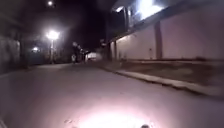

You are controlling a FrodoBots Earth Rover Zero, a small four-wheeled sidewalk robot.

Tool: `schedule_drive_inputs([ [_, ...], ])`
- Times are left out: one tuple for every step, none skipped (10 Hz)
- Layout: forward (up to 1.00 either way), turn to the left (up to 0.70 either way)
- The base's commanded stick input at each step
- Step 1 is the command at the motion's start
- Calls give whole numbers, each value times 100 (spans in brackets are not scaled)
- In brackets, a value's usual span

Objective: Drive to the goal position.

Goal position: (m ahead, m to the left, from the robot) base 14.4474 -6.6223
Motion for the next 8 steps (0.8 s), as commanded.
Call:
schedule_drive_inputs([
  [70, 0],
  [70, 5],
  [70, 18],
  [70, 27],
  [70, 0],
  [70, 0],
  [70, 0],
  [70, 0],
])
